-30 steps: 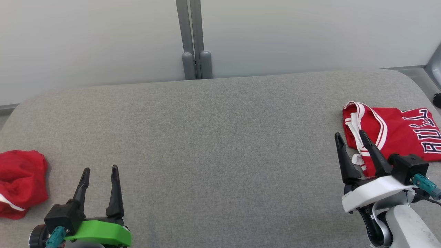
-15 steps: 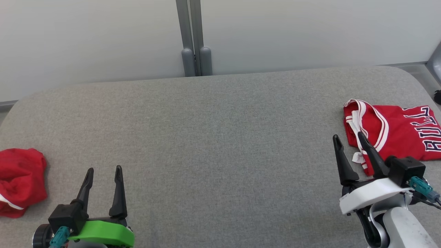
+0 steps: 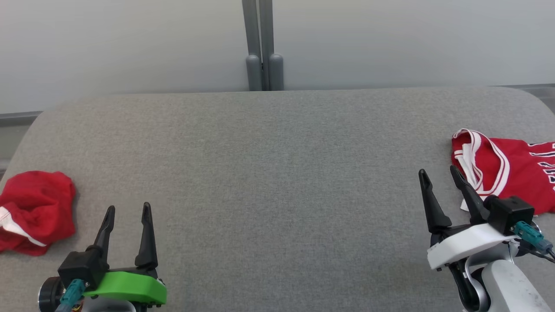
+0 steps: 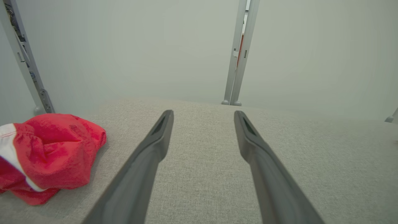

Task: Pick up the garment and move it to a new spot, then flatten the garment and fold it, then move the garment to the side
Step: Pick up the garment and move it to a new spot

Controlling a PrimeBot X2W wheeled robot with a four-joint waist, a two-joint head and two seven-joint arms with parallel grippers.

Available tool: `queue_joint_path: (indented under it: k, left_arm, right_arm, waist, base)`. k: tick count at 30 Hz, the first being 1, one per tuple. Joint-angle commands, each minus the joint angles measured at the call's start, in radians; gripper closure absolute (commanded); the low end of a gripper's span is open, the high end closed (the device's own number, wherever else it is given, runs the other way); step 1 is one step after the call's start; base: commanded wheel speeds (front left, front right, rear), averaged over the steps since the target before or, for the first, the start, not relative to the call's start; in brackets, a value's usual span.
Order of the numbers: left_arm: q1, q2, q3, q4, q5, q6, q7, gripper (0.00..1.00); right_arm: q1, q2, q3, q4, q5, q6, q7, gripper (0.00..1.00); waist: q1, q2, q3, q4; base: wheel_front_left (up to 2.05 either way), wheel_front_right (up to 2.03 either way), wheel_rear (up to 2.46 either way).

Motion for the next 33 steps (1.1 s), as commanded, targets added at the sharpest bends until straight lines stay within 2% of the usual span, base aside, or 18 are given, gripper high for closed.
queue_joint_path:
  k: [1,11,19,25,33]
  left_arm:
    - [-0.014,0.003,0.012,0.0,0.011,0.003,-0.002,0.0]
    - [0.01,0.002,0.051,0.005,0.012,0.038,-0.001,0.0]
    - [0.018,0.004,0.067,0.012,0.002,0.056,-0.001,0.0]
    - [0.02,0.005,0.069,0.01,-0.003,0.061,-0.001,0.0]
    - [0.022,0.011,0.073,0.004,-0.009,0.062,-0.001,0.0]
  right_arm:
    - [-0.005,-0.001,0.005,0.001,-0.006,0.0,-0.002,0.0]
    - [-0.007,0.019,0.061,0.011,0.003,0.0,-0.002,0.0]
    - [-0.015,0.016,0.094,0.003,0.012,0.0,-0.002,0.0]
    - [-0.018,0.011,0.104,-0.004,0.015,0.0,-0.002,0.0]
    - [-0.02,0.007,0.117,-0.007,0.015,0.0,-0.002,0.0]
  waist:
    - [0.0001,0.0,0.002,0.052]
    - [0.0001,0.0,-0.003,0.239]
    - [0.0001,0.0,0.005,0.352]
    - [0.0001,0.0,0.011,0.396]
    - [0.0001,0.0,0.018,0.4]
  base:
    - [0.0,0.0,0.0]
    - [0.0,0.0,0.0]
    - [0.0,0.0,0.0]
    - [0.0,0.0,0.0]
    - [0.0,0.0,0.0]
